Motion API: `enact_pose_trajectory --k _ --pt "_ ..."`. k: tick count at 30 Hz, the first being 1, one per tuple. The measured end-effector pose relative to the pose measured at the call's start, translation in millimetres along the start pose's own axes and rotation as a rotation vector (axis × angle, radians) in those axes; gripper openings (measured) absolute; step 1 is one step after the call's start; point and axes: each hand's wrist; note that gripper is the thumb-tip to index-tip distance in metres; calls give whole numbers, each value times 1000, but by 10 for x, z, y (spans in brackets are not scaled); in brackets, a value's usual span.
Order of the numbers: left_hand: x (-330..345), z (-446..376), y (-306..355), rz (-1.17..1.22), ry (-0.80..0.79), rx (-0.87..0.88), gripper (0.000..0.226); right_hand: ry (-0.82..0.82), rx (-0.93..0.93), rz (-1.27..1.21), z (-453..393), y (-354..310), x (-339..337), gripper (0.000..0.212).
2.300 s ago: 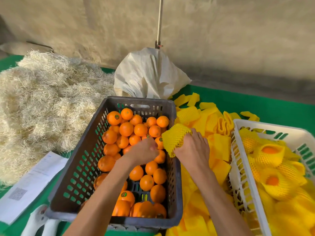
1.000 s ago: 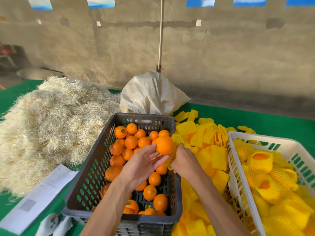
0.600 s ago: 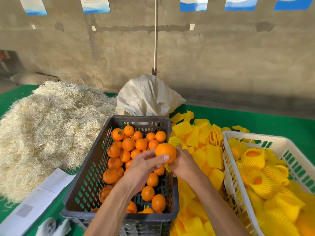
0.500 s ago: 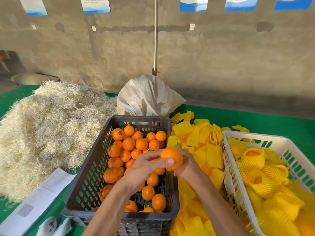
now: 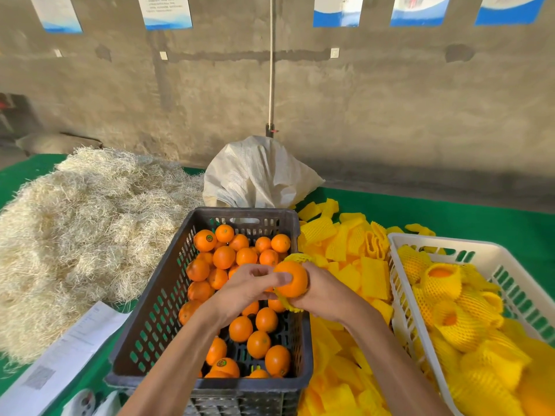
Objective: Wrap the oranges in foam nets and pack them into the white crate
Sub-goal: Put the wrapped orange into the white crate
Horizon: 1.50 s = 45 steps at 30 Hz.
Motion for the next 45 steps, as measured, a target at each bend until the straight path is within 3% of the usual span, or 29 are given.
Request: enact_pose_trajectory --k 4,7,10,15,18,21,23,25,28,31,34,38,45 --pt "100 -23 -21 -79 326 55 38 62 -11 188 7 -55 -39 53" --pt "284 -89 -71 -419 718 148 48 91 -44 326 -4 -148 61 61" --pt "383 -179 -72 -553 849 188 54 98 -76 430 35 -188 118 63" --pt "453 -332 -46 -213 707 119 56 194 -223 270 257 -139 -121 56" --pt "504 -425 35 -32 610 72 68 354 -312 140 447 -15 -253 50" --pt "669 -497 151 39 557 91 80 433 -303 284 577 152 -292 76" --pt "814 -556 227 46 459 98 75 457 -225 291 627 248 -303 102" --pt "995 -639 303 15 340 64 72 476 -177 319 691 347 -343 110" --pt "1338 -743 395 -1 229 8 73 579 -82 392 873 522 -487 97" --pt "1709 -776 491 135 52 16 69 664 64 391 1129 709 -684 89" --pt "2071 -888 562 15 7 35 81 759 152 471 1397 886 -893 81" --pt "2547 -1038 649 143 -167 8 62 846 292 631 1648 1103 -1144 77" --pt "2726 -1189 563 -95 -40 99 49 745 421 683 1750 1436 -1338 50"
Point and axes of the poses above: each hand's wrist, its own z-axis away from the middle knuckle, its own x-axis out of the palm, y = z × x, and after that the axes turned 15 degrees about -x, right-handed
